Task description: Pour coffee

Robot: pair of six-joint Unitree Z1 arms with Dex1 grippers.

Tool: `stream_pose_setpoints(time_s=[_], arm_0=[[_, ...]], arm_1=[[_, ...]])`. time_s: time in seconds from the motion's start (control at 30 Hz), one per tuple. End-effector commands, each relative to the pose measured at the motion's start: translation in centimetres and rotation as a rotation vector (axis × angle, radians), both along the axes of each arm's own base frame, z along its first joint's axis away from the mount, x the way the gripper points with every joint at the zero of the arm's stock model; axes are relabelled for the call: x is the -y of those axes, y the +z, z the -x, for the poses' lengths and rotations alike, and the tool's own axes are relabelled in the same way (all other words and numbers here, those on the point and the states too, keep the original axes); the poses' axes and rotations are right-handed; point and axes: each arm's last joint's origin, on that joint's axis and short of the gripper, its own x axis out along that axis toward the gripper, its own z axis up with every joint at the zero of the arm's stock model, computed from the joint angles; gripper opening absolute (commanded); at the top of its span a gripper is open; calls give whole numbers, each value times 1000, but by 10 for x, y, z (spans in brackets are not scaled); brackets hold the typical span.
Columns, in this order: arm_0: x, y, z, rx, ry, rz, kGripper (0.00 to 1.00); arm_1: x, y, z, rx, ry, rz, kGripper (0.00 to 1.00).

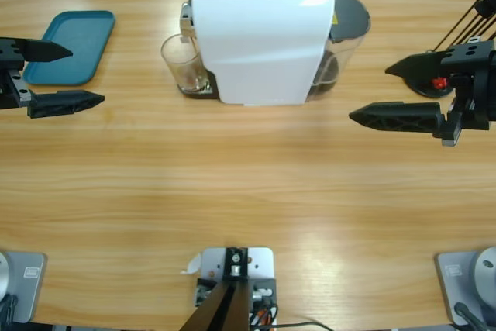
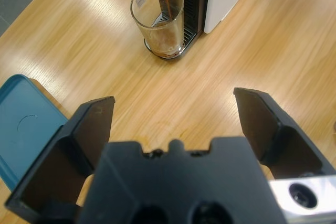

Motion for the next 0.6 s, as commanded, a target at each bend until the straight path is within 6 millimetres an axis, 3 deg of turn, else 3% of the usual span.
stream_pose_setpoints(time_s=[0.03, 0.6], arm_0=[[4, -4, 0, -21, -27, 6, 1000], [5, -6, 0, -25, -29, 3, 1000]], arm_1=[[3, -7, 5, -17, 8, 31, 1000], [0, -10, 2, -30, 10, 43, 1000]])
